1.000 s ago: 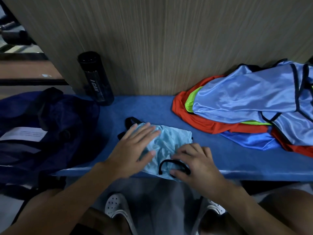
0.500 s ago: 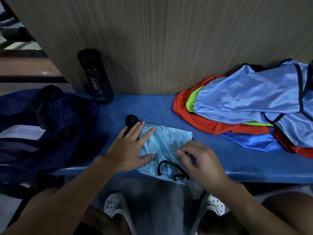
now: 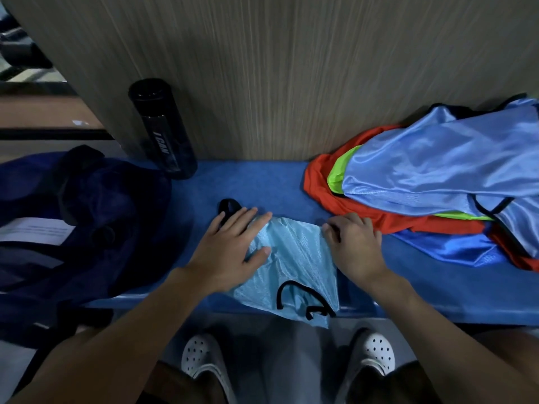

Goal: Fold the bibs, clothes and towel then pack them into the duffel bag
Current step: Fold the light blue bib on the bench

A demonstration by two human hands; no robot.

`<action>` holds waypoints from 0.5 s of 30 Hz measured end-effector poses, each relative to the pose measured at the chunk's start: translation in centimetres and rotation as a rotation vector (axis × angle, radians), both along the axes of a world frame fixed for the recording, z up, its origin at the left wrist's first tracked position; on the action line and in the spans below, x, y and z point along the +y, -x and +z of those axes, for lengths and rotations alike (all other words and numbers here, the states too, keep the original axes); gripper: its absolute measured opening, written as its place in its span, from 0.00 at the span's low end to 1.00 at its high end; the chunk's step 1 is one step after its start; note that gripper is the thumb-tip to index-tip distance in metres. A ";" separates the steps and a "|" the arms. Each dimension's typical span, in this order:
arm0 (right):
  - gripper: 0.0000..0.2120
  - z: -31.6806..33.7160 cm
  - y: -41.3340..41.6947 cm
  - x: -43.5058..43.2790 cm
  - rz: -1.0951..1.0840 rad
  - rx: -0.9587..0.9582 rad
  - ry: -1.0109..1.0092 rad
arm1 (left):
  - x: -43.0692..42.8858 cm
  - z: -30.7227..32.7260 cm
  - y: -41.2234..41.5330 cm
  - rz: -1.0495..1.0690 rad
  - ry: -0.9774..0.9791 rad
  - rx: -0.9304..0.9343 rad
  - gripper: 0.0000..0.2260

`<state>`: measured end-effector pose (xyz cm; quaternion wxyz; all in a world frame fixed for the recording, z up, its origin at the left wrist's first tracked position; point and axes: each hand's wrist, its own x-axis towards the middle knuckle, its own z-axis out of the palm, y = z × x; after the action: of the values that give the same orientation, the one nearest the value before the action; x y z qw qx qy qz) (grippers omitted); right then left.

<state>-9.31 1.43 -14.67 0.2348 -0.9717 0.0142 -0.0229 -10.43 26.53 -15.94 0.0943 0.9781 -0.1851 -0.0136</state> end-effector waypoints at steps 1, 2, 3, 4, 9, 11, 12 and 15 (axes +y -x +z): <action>0.12 0.0 -0.1 0.1 0.010 0.009 0.005 | 0.0 0.0 0.1 0.000 -0.015 0.001 0.32; 0.11 -0.2 -0.1 0.1 0.021 0.012 0.015 | 0.0 0.0 0.2 0.002 -0.028 0.002 0.32; 0.10 -0.2 -0.2 0.1 0.028 0.009 0.024 | 0.0 -0.1 0.3 0.005 -0.037 0.005 0.32; 0.10 -0.2 -0.1 0.1 0.030 0.001 0.029 | 0.0 -0.1 0.4 0.009 -0.041 0.008 0.33; 0.10 -0.2 0.1 -0.7 -0.033 -0.039 -0.009 | 0.4 -0.2 0.7 0.014 -0.104 0.028 0.36; 0.10 -0.3 0.3 -1.3 -0.057 -0.028 0.012 | 0.6 -0.2 0.8 0.008 -0.113 0.039 0.37; 0.09 -0.3 0.6 -1.5 -0.056 -0.013 0.044 | 0.6 -0.1 0.9 0.006 -0.121 0.044 0.37; 0.06 -0.1 1.1 -1.6 -0.032 -0.015 0.138 | 0.5 0.2 1.1 0.010 -0.139 0.066 0.39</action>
<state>-10.44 -0.13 -14.74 0.1672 -0.9850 0.0263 -0.0346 -11.57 26.98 -15.73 0.0323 0.9822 -0.1758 -0.0583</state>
